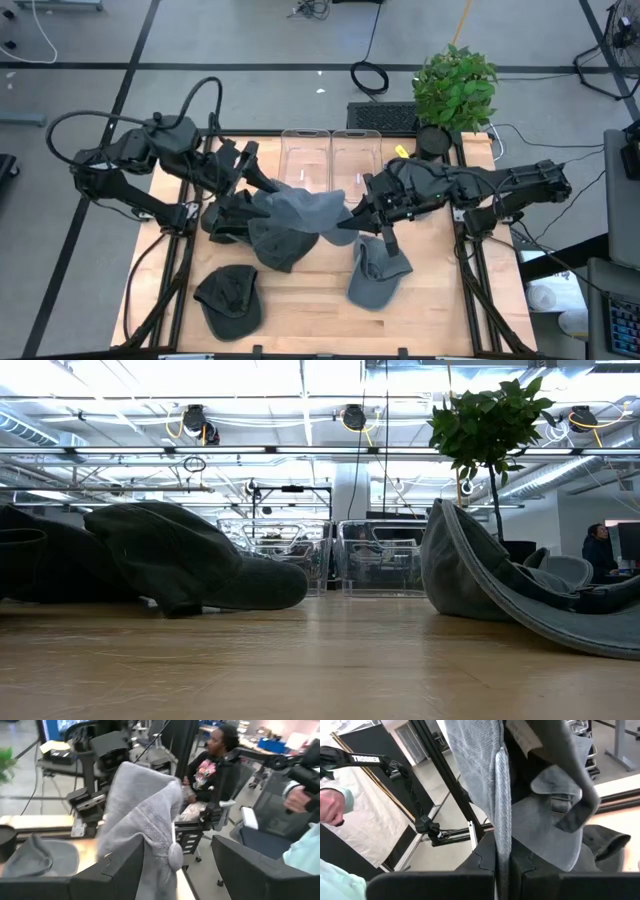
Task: Pick & Place hat
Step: Put the bottom gray cap into the left transparent bin
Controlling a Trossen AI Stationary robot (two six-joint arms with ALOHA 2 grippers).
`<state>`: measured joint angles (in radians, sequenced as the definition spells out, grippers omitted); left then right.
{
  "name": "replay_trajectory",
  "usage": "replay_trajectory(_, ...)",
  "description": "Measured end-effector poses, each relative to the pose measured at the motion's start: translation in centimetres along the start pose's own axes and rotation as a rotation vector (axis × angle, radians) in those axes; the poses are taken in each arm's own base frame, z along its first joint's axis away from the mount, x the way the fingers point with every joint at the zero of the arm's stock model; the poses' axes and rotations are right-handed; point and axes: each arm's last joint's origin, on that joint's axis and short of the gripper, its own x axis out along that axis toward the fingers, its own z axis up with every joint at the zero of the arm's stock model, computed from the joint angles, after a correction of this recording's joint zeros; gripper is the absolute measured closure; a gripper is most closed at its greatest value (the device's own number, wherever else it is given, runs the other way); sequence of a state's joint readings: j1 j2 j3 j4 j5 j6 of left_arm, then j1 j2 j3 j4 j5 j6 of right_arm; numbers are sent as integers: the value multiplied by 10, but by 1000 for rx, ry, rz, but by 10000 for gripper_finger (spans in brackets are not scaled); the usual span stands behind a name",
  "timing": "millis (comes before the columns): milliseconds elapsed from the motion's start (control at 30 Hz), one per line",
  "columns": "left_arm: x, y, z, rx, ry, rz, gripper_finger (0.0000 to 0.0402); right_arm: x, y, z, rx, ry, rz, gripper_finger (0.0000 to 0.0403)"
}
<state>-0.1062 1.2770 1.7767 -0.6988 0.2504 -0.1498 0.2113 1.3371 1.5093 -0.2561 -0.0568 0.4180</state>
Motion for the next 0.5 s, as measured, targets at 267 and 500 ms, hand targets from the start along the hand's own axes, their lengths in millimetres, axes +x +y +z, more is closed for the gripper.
replay_trajectory(267, 12, 6, -6, -88, 54, 52, 160, 0, -1, 0, 7, 4, -3, 403)
replay_trajectory(500, 13, 6, -8, -125, 68, 54, 164, 0, -1, 0, 8, 4, -3, 403)
